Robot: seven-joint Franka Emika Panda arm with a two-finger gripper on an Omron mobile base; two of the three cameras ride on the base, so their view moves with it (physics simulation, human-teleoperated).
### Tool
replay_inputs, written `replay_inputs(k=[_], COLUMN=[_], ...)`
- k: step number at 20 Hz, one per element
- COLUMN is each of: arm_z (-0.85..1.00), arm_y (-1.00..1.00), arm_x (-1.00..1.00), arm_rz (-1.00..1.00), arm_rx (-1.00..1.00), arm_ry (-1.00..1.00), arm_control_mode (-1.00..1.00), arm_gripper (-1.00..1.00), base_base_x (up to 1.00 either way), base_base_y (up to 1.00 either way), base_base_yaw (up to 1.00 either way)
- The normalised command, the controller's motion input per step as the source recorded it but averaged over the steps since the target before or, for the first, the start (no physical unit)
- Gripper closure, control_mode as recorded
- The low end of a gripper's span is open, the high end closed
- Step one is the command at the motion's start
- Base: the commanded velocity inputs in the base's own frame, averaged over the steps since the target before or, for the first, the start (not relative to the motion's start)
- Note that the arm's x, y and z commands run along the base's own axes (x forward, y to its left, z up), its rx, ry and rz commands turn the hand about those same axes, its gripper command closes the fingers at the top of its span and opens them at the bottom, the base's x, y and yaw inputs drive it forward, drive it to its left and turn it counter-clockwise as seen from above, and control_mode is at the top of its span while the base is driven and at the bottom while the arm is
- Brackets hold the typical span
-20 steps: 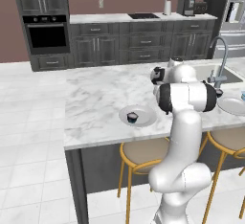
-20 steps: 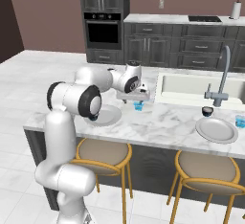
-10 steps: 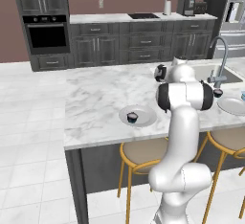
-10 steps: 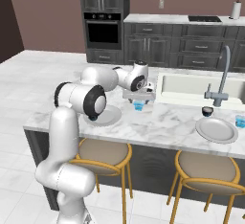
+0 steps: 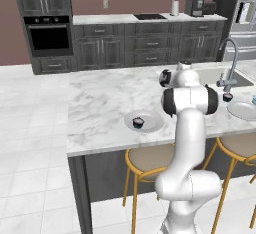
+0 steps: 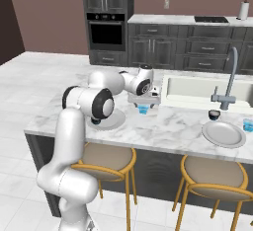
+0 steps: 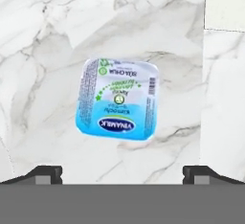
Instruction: Place two yogurt containers on each plate.
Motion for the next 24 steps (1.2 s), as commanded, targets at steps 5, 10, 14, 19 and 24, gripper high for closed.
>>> replay_inputs(k=[5,10,14,19,24], arm_z=[-0.01,0.0,-0.12,-0.23,-0.26], arm_y=[0.0,0.01,0.02,0.0,0.0], arm_x=[0.28,0.31,0.24,0.09,0.0], arm_rz=[0.0,0.0,0.0,0.0,0.0], arm_rx=[0.0,0.0,0.0,0.0,0.0], arm_ry=[0.0,0.0,0.0,0.0,0.0], arm_control_mode=[-1.0,-1.0,-1.0,-1.0,-1.0], arm_gripper=[-1.0,-1.0,-1.0,-1.0,-1.0], base_base_x=[0.0,0.0,0.0,0.0,0.0], base_base_y=[0.0,0.0,0.0,0.0,0.0], base_base_yaw=[0.0,0.0,0.0,0.0,0.0])
